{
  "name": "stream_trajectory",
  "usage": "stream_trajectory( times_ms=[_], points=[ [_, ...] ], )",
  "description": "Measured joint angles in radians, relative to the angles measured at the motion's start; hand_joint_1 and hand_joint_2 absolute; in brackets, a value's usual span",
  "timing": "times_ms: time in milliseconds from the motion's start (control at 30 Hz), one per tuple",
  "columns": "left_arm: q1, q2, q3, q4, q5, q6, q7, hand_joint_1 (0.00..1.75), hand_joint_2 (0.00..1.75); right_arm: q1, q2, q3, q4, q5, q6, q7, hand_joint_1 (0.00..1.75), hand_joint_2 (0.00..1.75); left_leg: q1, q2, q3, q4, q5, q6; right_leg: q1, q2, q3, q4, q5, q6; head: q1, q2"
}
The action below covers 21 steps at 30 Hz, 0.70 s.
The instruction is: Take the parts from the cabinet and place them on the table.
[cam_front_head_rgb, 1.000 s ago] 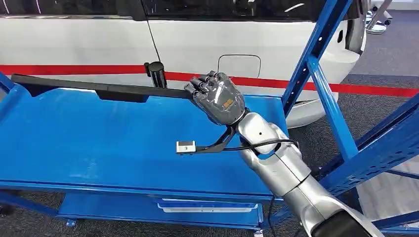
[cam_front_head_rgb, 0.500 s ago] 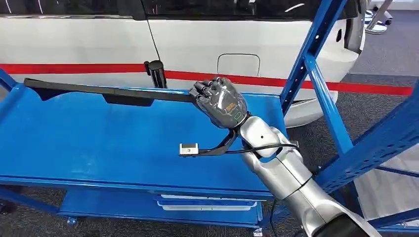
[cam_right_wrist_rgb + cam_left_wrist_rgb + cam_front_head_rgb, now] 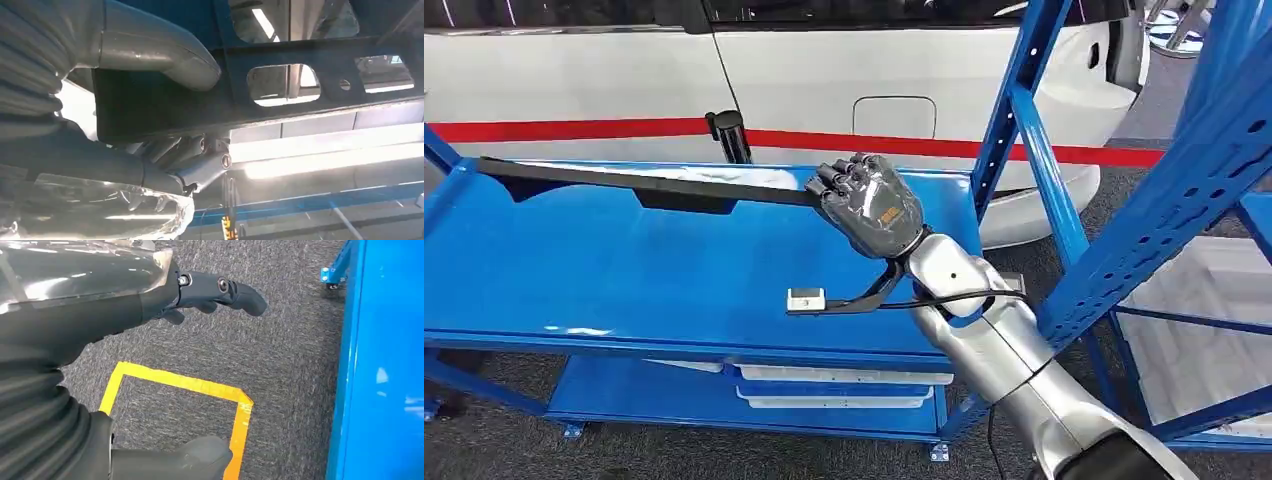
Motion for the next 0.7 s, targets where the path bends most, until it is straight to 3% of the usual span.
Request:
stream_trajectory(
  times_ms=[33, 100, 133, 167, 200, 233, 300, 333, 367, 400, 467, 500, 533, 567, 600, 633, 667, 700],
  points=[
    [0.000, 0.000, 0.000, 0.000, 0.000, 0.000, 0.000, 0.00, 1.75, -0.002, 0.000, -0.001, 0.000, 0.000, 0.000, 0.000, 1.73, 1.75, -0.005, -0.003, -0.009, 0.006, 0.014, 0.010, 0.000, -0.001, -0.001, 0.000, 0.005, 0.007, 0.002, 0.000],
    [0.000, 0.000, 0.000, 0.000, 0.000, -0.001, 0.000, 0.00, 1.75, -0.003, 0.002, -0.001, 0.000, 0.000, 0.000, 0.000, 1.73, 1.75, -0.011, -0.003, -0.017, 0.004, 0.016, 0.018, -0.001, -0.002, -0.005, -0.001, 0.014, 0.021, 0.000, 0.000],
    [0.000, 0.000, 0.000, 0.000, 0.000, -0.001, 0.000, 0.00, 1.75, -0.003, 0.002, -0.001, 0.000, 0.001, 0.000, 0.001, 1.73, 1.75, -0.011, -0.002, -0.020, -0.001, 0.023, 0.028, -0.001, -0.002, -0.006, -0.005, 0.020, 0.030, 0.002, 0.000],
    [0.000, -0.001, 0.000, 0.000, 0.000, -0.002, 0.000, 0.00, 1.75, -0.004, 0.001, -0.002, 0.000, 0.001, -0.001, 0.001, 1.73, 1.75, -0.001, 0.003, -0.023, -0.014, 0.039, 0.044, 0.006, -0.001, -0.016, 0.004, 0.014, 0.035, 0.002, 0.000],
    [0.000, -0.002, 0.000, 0.000, 0.000, -0.002, 0.000, 0.00, 1.75, -0.004, 0.000, -0.002, 0.000, 0.001, -0.001, 0.001, 1.73, 1.75, -0.005, 0.005, -0.029, -0.017, 0.047, 0.047, 0.002, 0.001, -0.032, 0.028, -0.015, 0.032, 0.002, 0.000],
    [0.000, -0.002, 0.000, 0.000, 0.000, -0.002, 0.000, 0.00, 1.75, -0.005, 0.000, -0.002, 0.000, 0.001, -0.001, 0.001, 1.73, 1.75, -0.005, 0.007, -0.040, -0.016, 0.055, 0.059, 0.002, 0.001, -0.054, 0.092, -0.064, 0.022, 0.006, 0.000],
    [0.000, -0.002, 0.000, 0.000, 0.000, -0.002, 0.000, 0.00, 1.75, -0.001, -0.002, -0.002, 0.000, 0.002, -0.001, 0.002, 1.73, 1.75, -0.008, 0.007, -0.061, -0.016, 0.070, 0.061, 0.002, 0.001, -0.103, 0.244, -0.144, 0.011, 0.005, 0.000],
    [0.000, -0.002, 0.000, 0.000, 0.000, -0.002, 0.000, 0.00, 1.75, 0.002, -0.002, -0.002, 0.000, 0.003, -0.001, 0.003, 1.73, 1.75, -0.009, 0.007, -0.074, -0.016, 0.079, 0.061, 0.002, 0.001, -0.118, 0.304, -0.167, 0.014, 0.006, 0.000],
    [0.000, -0.002, 0.000, 0.000, 0.000, -0.002, 0.000, 0.00, 1.75, 0.005, -0.003, -0.002, 0.000, 0.005, -0.001, 0.005, 1.73, 1.75, -0.010, 0.007, -0.086, -0.015, 0.088, 0.060, 0.002, 0.001, -0.110, 0.316, -0.166, 0.020, 0.005, 0.000],
    [0.000, -0.002, 0.000, 0.000, 0.000, -0.002, 0.001, 0.00, 1.75, 0.006, -0.003, -0.002, 0.001, 0.008, -0.001, 0.006, 1.73, 1.75, -0.010, 0.007, -0.097, -0.014, 0.098, 0.058, 0.002, 0.001, -0.081, 0.284, -0.149, 0.027, 0.006, 0.000],
    [0.000, -0.003, 0.000, 0.000, 0.000, -0.002, 0.002, 0.00, 1.75, 0.007, -0.002, -0.002, 0.000, 0.010, -0.001, 0.006, 1.73, 1.75, -0.010, 0.006, -0.115, -0.014, 0.114, 0.052, 0.002, 0.001, 0.028, 0.122, -0.093, 0.039, 0.005, 0.000],
    [0.000, -0.003, 0.000, 0.000, 0.000, -0.002, 0.002, 0.00, 1.75, 0.006, -0.001, -0.002, 0.000, 0.010, -0.001, 0.006, 1.73, 1.75, -0.010, 0.005, -0.120, -0.013, 0.122, 0.048, 0.002, 0.001, 0.091, 0.027, -0.084, 0.035, 0.006, 0.000],
    [0.000, -0.004, 0.000, 0.000, 0.000, -0.002, 0.002, 0.00, 1.75, 0.005, 0.003, -0.002, 0.000, 0.010, -0.001, 0.006, 1.73, 1.75, -0.014, 0.005, -0.129, -0.012, 0.129, 0.040, 0.011, 0.001, 0.126, -0.033, -0.102, 0.025, 0.005, 0.000],
    [0.000, -0.004, 0.000, 0.000, 0.000, -0.002, 0.002, 0.00, 1.75, 0.007, 0.004, -0.003, 0.000, 0.010, -0.002, 0.006, 1.73, 1.75, -0.013, 0.006, -0.127, -0.017, 0.139, 0.034, 0.015, 0.001, 0.115, -0.019, -0.088, 0.021, 0.001, 0.000],
    [0.000, -0.004, 0.000, 0.000, -0.001, -0.002, 0.002, 0.00, 1.75, 0.006, 0.003, -0.003, 0.000, 0.011, -0.002, 0.006, 1.73, 1.75, -0.013, 0.006, -0.128, -0.014, 0.144, 0.029, 0.013, 0.003, 0.099, -0.024, -0.087, 0.020, 0.009, 0.000],
    [0.000, -0.008, 0.000, 0.000, -0.001, -0.002, 0.002, 0.00, 1.75, 0.006, 0.005, -0.003, 0.000, 0.011, -0.001, 0.006, 1.73, 1.75, -0.006, 0.006, -0.128, -0.017, 0.152, 0.021, 0.028, 0.003, 0.097, -0.018, -0.084, 0.014, 0.007, 0.000],
    [0.000, -0.010, 0.000, 0.000, -0.001, -0.002, 0.003, 0.00, 1.75, 0.005, 0.006, -0.003, 0.000, 0.011, -0.001, 0.006, 1.73, 1.75, -0.006, 0.004, -0.130, -0.017, 0.157, 0.014, 0.018, 0.002, 0.093, -0.027, -0.073, -0.001, 0.006, 0.000],
    [0.000, -0.003, 0.000, 0.000, -0.001, -0.002, 0.003, 0.00, 1.75, 0.001, 0.008, -0.003, 0.000, 0.011, -0.001, 0.006, 1.73, 1.75, 0.001, 0.001, -0.140, -0.004, 0.133, 0.011, 0.005, -0.004, 0.102, -0.031, -0.060, -0.017, 0.010, 0.000]
  ],
)
